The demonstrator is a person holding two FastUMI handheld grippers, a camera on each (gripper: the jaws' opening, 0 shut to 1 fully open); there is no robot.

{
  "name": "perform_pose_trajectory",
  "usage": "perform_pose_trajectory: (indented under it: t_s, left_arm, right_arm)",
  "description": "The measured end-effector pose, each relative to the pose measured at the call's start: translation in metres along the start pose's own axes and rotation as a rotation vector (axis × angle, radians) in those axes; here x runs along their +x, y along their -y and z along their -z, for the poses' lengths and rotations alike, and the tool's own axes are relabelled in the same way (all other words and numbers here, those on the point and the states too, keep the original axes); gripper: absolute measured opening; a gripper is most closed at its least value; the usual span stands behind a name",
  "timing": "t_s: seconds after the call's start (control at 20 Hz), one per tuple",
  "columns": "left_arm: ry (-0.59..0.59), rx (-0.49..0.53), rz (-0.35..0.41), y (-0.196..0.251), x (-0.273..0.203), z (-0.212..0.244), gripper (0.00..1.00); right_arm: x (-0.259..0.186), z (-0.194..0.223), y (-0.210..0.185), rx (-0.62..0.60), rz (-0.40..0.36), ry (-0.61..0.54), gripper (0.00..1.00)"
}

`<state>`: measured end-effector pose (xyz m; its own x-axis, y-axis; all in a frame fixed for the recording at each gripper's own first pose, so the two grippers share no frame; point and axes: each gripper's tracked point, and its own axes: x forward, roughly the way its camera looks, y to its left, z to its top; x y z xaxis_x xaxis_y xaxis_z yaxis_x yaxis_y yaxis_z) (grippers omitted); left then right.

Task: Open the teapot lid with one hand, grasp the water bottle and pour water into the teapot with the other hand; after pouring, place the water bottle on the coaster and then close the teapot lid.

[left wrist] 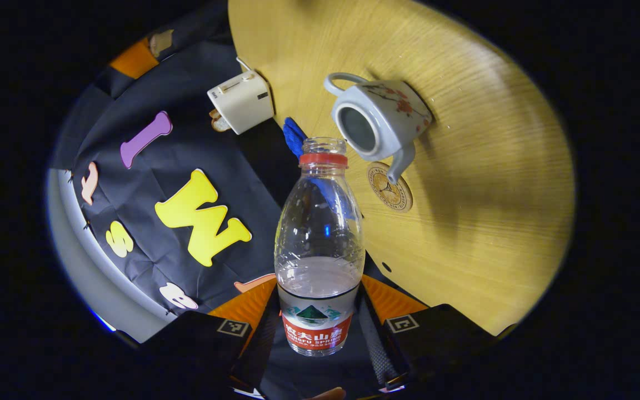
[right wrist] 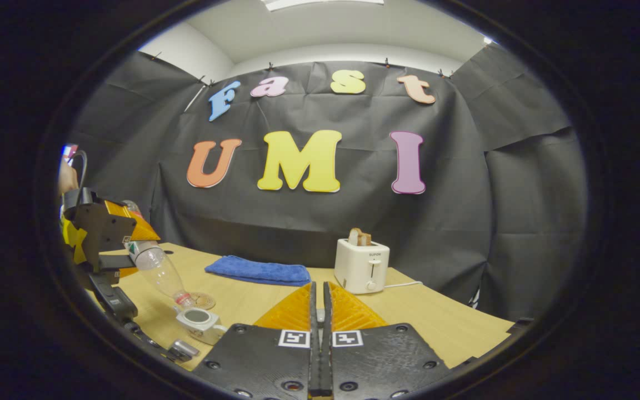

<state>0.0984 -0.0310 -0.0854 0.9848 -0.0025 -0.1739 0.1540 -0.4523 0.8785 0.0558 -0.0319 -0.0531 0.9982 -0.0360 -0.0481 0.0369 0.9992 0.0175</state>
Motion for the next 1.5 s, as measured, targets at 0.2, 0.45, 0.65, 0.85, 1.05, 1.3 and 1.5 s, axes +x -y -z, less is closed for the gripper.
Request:
perform_pose_trajectory:
  t_s: [0.2, 0.45, 0.65, 0.85, 1.05, 1.3, 1.5]
  left_arm:
    - [0.043, -0.293, 0.007, 0.013, 0.002, -0.012, 0.75]
    - [0.067, -0.677, -0.009, 0.013, 0.003, -0.016, 0.75]
    - [0.065, -0.978, -0.078, -0.006, 0.004, -0.010, 0.74]
    - [0.074, -1.361, -0.075, -0.014, 0.011, -0.001, 0.75]
    - [0.106, -1.650, -0.111, -0.036, 0.020, 0.007, 0.76]
    - [0.123, -1.917, -0.032, -0.022, 0.045, -0.007, 0.77]
    - [0.126, -1.993, -0.008, -0.019, 0.082, -0.016, 0.79]
  right_arm:
    - [0.004, 0.004, 0.008, 0.009, 0.020, -0.016, 0.00]
    - [0.005, 0.003, 0.014, 0.029, 0.028, -0.026, 0.00]
    - [0.003, 0.005, 0.012, 0.055, 0.011, -0.037, 0.01]
    - [0.003, 0.003, 0.009, 0.030, 0.010, -0.031, 0.00]
    - [0.002, 0.004, 0.005, 0.018, 0.003, -0.024, 0.01]
    - [0.005, 0.010, -0.001, 0.005, -0.008, -0.037, 0.00]
    - [0.007, 0.017, -0.001, 0.003, -0.005, -0.046, 0.00]
